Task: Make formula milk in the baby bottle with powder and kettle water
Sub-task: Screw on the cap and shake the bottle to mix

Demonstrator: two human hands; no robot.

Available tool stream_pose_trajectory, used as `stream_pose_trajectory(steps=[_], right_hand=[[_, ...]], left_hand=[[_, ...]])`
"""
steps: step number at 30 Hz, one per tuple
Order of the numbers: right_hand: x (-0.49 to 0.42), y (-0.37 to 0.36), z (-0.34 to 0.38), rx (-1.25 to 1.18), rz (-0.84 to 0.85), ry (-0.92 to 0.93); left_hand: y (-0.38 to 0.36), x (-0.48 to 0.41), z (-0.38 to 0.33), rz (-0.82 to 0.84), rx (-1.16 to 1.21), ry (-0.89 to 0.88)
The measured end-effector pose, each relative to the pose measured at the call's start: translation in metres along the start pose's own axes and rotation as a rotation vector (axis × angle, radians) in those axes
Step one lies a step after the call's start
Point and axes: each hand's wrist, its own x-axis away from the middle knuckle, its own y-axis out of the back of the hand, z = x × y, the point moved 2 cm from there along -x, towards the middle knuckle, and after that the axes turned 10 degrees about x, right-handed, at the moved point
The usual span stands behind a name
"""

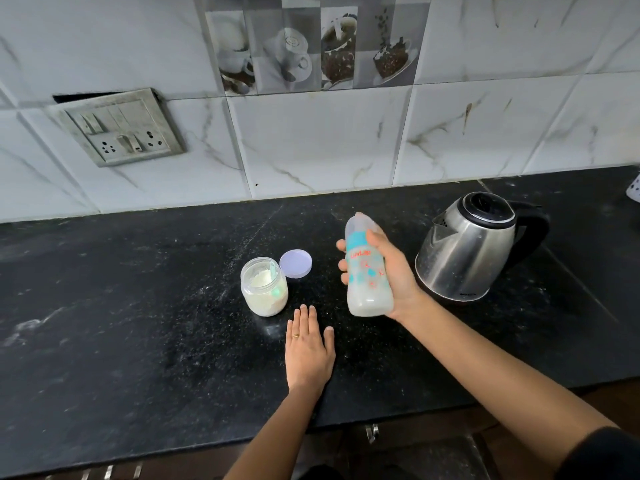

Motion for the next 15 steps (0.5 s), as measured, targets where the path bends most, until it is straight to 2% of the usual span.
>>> stream_pose_trajectory(steps=[2, 5, 9, 11, 14, 15], right_hand=[[-0.009, 0.001, 0.011, -0.060, 0.009, 0.066], [-0.022, 0.005, 0.026, -0.258, -0.076, 0.083], [-0.003, -0.004, 0.004, 0.001, 0.097, 0.032], [-0.003, -0.003, 0.006, 0.014, 0.104, 0.054], [-0.019, 0.006, 0.018, -0.286, 0.039, 0.006], [-0.018, 0.004, 0.018, -0.315, 0.065, -0.018]], left_hand=[[0.000, 0.000, 0.000, 0.002, -0.002, -0.003], [0.000, 0.000, 0.000, -0.003, 0.002, -0.004], [0.000, 0.000, 0.001, -0.002, 0.008, 0.005], [0.000, 0.000, 0.000, -0.006, 0.004, 0.002], [-0.001, 0.000, 0.001, -0.005, 0.006, 0.002], [-0.001, 0.000, 0.001, -0.007, 0.007, 0.001]])
